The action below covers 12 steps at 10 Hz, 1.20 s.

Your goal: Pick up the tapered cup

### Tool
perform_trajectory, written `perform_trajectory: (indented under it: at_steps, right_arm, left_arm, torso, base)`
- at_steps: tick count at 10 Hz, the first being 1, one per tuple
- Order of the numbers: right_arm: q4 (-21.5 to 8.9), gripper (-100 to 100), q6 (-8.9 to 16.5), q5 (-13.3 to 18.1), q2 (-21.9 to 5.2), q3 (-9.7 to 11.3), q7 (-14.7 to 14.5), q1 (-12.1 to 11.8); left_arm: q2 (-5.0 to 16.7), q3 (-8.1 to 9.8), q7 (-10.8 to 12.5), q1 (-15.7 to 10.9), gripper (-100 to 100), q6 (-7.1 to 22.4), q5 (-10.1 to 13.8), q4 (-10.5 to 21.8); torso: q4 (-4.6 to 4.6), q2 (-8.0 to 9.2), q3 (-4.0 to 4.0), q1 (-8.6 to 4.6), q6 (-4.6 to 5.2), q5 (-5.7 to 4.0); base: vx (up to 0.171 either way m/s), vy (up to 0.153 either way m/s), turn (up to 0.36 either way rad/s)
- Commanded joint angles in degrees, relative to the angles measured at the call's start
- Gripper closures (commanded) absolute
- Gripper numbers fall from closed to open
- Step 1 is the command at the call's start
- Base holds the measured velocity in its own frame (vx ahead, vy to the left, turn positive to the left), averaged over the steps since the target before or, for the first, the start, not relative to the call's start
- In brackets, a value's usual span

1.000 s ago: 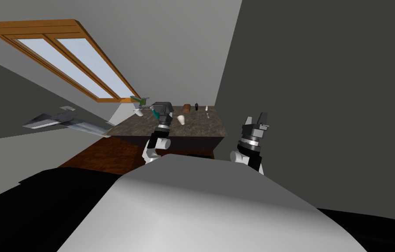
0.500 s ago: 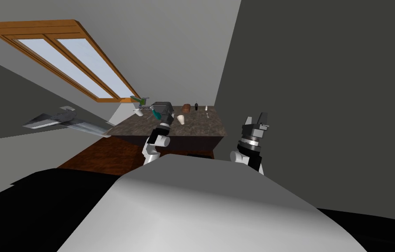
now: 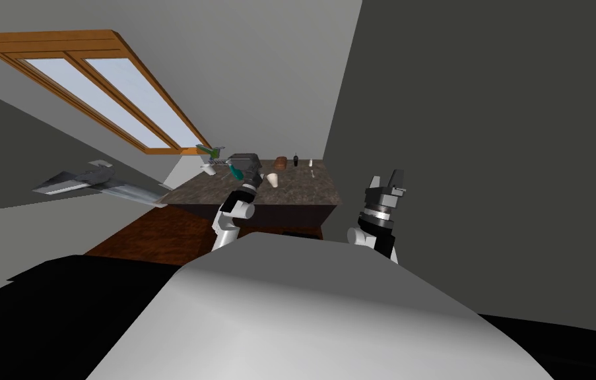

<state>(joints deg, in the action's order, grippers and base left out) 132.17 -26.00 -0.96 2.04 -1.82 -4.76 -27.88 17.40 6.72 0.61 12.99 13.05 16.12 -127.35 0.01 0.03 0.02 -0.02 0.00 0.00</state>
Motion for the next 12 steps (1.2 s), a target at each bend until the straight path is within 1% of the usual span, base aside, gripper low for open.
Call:
perform_trajectory:
  at_steps: [1, 2, 3, 4, 5, 6, 7, 8, 9, 10, 11, 12]
  right_arm:
    - [0.00, 0, 0.00, 0.00, 0.00, 0.00, 0.00, 0.00]
    - [0.00, 0, 0.00, 0.00, 0.00, 0.00, 0.00, 0.00]
    - [0.00, 0, 0.00, 0.00, 0.00, 0.00, 0.00, 0.00]
    - [0.00, 0, 0.00, 0.00, 0.00, 0.00, 0.00, 0.00]
    - [0.00, 0, 0.00, 0.00, 0.00, 0.00, 0.00, 0.00]
    - [0.00, 0, 0.00, 0.00, 0.00, 0.00, 0.00, 0.00]
    - [0.00, 0, 0.00, 0.00, 0.00, 0.00, 0.00, 0.00]
    - [0.00, 0, 0.00, 0.00, 0.00, 0.00, 0.00, 0.00]
    - [0.00, 0, 0.00, 0.00, 0.00, 0.00, 0.00, 0.00]
    - [0.00, 0, 0.00, 0.00, 0.00, 0.00, 0.00, 0.00]
    - [0.00, 0, 0.00, 0.00, 0.00, 0.00, 0.00, 0.00]
    - [0.00, 0, 0.00, 0.00, 0.00, 0.00, 0.00, 0.00]
  left_arm:
    - [0.33, 0.05, 0.43, -1.03, -100, 2.86, 0.38, 0.85]
    - [0.33, 0.05, 0.43, -1.03, -100, 3.57, 0.38, 0.85]
    - [1.47, 0.53, 1.48, -2.42, -100, 5.93, 1.52, 1.68]
    - [1.47, 0.53, 1.48, -2.42, -100, 7.50, 1.52, 1.68]
    - [2.60, 1.00, 2.53, -3.84, -100, 9.23, 2.63, 2.55]
    - [2.60, 1.00, 2.53, -3.84, -100, 10.92, 2.63, 2.55]
    - [2.60, 1.00, 2.53, -3.84, -100, 11.72, 2.63, 2.55]
    - [3.71, 1.46, 3.57, -5.29, -100, 13.67, 3.70, 3.47]
    - [3.71, 1.46, 3.57, -5.29, -100, 15.14, 3.70, 3.47]
    - [3.71, 1.46, 3.57, -5.29, -100, 15.83, 3.70, 3.47]
    - [4.80, 1.91, 4.60, -6.75, -100, 18.03, 4.72, 4.43]
    - [4.80, 1.91, 4.60, -6.75, -100, 19.66, 4.72, 4.43]
  torso:
    - [0.00, 0.00, 0.00, 0.00, 0.00, 0.00]
    - [0.00, 0.00, 0.00, 0.00, -0.01, 0.00]
    - [0.00, -0.02, -0.01, 0.01, -0.01, 0.00]
    - [0.00, -0.02, -0.01, 0.01, 0.00, 0.00]
    - [-0.01, -0.02, -0.01, 0.01, -0.01, 0.00]
    - [0.00, -0.02, -0.01, 0.01, 0.00, 0.00]
    - [-0.01, -0.02, -0.01, 0.01, -0.01, 0.00]
    - [0.00, -0.02, -0.01, 0.01, -0.01, 0.00]
    - [-0.01, -0.03, -0.01, 0.02, 0.00, 0.00]
    - [-0.01, -0.02, -0.01, 0.02, -0.01, 0.01]
    - [-0.01, -0.03, -0.02, 0.02, -0.01, 0.01]
    - [-0.01, -0.03, -0.02, 0.01, 0.00, 0.00]
  base:
    - [-0.011, -0.007, -0.008]
    - [0.000, 0.000, 0.000]
    - [-0.007, -0.005, -0.018]
    - [-0.008, -0.004, -0.012]
    - [-0.008, -0.007, -0.018]
    - [-0.007, -0.006, -0.014]
    - [0.000, 0.000, 0.000]
    - [-0.005, -0.003, -0.031]
    - [-0.005, -0.002, -0.015]
    - [0.000, 0.000, 0.000]
    - [-0.004, -0.004, -0.033]
    - [-0.002, -0.003, -0.021]
